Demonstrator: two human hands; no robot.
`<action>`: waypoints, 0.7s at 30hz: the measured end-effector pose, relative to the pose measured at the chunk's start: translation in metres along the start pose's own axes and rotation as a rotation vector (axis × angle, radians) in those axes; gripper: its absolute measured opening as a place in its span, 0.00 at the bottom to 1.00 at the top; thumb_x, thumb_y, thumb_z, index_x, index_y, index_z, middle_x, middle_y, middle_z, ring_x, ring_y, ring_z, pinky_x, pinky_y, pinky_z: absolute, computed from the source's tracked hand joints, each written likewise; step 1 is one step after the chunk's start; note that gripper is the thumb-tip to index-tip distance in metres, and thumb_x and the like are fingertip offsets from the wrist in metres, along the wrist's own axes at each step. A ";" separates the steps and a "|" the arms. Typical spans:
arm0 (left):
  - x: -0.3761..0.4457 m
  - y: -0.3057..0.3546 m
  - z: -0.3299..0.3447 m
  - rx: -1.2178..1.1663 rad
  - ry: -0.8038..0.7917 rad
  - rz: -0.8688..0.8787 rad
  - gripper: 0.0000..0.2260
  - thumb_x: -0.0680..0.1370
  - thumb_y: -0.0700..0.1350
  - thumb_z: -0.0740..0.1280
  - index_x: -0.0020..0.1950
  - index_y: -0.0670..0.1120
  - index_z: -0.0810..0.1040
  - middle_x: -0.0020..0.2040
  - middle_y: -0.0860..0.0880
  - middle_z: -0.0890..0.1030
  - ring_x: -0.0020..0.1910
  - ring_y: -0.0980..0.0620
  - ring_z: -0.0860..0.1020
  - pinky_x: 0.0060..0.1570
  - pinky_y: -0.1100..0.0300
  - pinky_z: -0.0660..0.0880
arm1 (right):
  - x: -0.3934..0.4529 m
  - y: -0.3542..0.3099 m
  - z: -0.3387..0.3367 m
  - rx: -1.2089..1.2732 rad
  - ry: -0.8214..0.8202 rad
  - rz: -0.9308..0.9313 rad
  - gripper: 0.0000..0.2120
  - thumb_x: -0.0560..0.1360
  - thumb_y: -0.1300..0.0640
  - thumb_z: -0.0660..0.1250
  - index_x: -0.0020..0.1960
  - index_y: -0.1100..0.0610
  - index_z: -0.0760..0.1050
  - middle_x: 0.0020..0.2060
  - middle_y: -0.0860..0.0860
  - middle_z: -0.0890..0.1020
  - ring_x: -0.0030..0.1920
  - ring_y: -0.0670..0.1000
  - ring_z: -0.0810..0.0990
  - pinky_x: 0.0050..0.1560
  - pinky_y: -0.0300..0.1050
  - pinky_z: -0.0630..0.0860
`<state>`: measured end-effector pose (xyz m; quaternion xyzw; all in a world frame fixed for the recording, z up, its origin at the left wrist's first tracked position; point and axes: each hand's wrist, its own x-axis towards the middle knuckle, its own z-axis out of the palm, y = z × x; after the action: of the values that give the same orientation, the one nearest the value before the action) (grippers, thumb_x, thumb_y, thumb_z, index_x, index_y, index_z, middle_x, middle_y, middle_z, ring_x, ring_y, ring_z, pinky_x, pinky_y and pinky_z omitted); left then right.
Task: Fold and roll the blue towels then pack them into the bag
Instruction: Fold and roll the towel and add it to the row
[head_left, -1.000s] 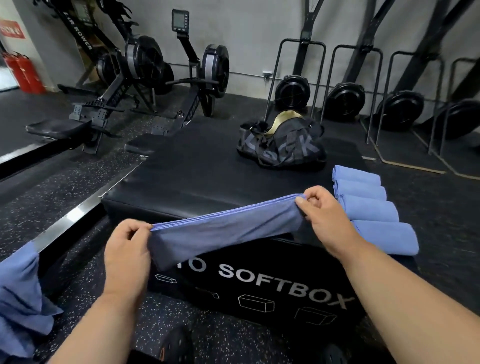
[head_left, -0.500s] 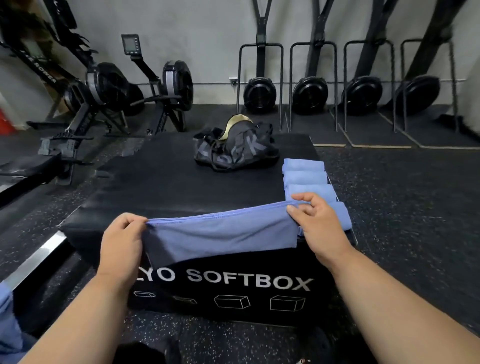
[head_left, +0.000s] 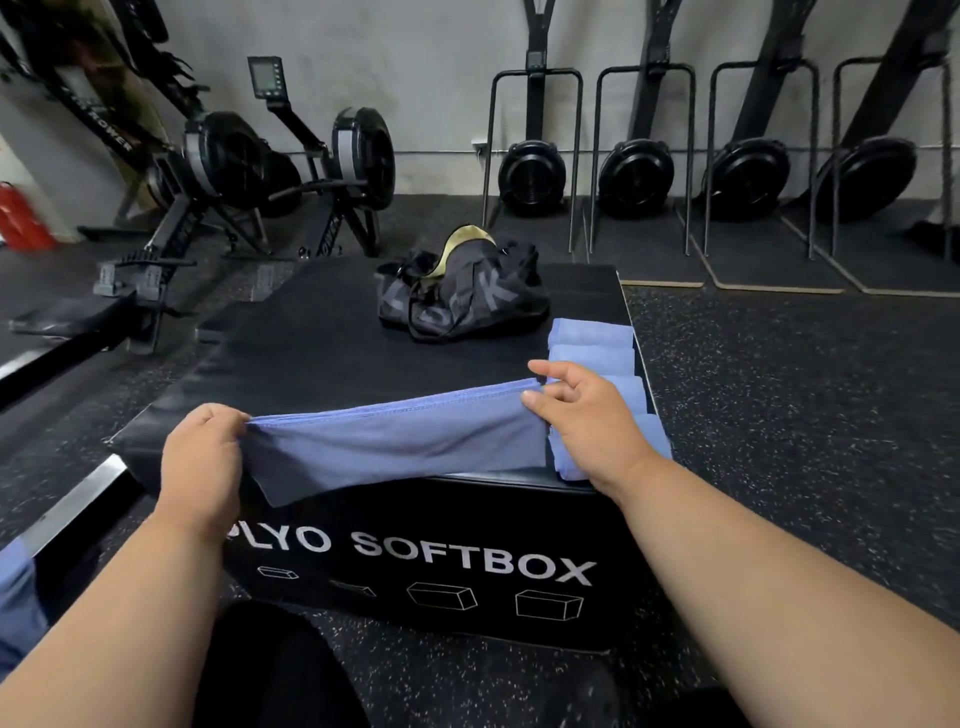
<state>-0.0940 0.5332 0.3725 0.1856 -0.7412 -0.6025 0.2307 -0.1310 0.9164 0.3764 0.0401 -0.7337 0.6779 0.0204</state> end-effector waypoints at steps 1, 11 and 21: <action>0.001 0.002 0.003 -0.009 0.008 0.011 0.06 0.78 0.42 0.64 0.42 0.51 0.75 0.39 0.50 0.76 0.38 0.54 0.73 0.41 0.58 0.71 | 0.000 -0.001 -0.003 -0.005 -0.002 0.002 0.15 0.78 0.59 0.76 0.64 0.49 0.81 0.35 0.42 0.82 0.40 0.45 0.78 0.51 0.33 0.76; 0.008 -0.025 0.010 0.045 -0.008 0.009 0.08 0.78 0.38 0.64 0.40 0.48 0.74 0.37 0.50 0.73 0.37 0.53 0.70 0.38 0.61 0.69 | -0.005 0.024 0.008 0.019 0.067 0.059 0.09 0.77 0.62 0.77 0.55 0.53 0.83 0.36 0.44 0.83 0.37 0.42 0.81 0.41 0.34 0.77; 0.056 -0.024 -0.014 -0.128 -0.153 -0.070 0.13 0.76 0.35 0.65 0.51 0.53 0.82 0.40 0.49 0.77 0.34 0.52 0.71 0.33 0.59 0.68 | 0.033 0.024 0.041 -0.011 0.167 -0.048 0.14 0.79 0.62 0.74 0.60 0.48 0.78 0.36 0.46 0.79 0.40 0.45 0.76 0.50 0.39 0.74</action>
<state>-0.1324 0.4858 0.3583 0.1500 -0.7097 -0.6686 0.1636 -0.1652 0.8764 0.3522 0.0008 -0.7321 0.6741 0.0982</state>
